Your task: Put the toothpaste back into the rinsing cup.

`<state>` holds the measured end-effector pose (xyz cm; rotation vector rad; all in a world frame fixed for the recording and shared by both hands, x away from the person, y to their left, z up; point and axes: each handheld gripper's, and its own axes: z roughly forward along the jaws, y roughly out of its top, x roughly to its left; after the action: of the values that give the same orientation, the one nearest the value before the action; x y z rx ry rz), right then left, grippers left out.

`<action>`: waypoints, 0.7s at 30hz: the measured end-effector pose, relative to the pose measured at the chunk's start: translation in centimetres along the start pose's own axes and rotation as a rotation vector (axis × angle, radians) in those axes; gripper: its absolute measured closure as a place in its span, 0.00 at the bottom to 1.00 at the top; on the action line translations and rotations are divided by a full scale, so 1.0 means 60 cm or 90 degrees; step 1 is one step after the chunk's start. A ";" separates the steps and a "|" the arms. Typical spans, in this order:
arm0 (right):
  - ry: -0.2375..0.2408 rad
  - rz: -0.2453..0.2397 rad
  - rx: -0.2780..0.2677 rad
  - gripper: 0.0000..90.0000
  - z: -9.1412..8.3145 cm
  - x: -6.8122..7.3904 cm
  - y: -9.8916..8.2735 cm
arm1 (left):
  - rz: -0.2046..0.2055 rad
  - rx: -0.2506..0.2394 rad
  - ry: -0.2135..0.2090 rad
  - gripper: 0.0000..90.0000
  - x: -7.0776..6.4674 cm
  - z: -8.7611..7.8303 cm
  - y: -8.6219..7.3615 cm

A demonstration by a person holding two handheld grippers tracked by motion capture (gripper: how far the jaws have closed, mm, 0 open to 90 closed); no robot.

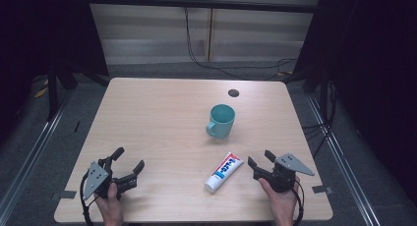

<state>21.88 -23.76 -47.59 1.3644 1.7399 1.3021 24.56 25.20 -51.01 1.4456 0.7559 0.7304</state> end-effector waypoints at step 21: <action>0.065 0.077 0.196 0.34 0.021 0.035 0.047 | 0.003 0.001 -0.001 0.17 0.000 0.000 0.000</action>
<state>23.38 -21.35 -45.18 1.6196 2.0196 1.2219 24.56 25.20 -51.01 1.4506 0.7519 0.7317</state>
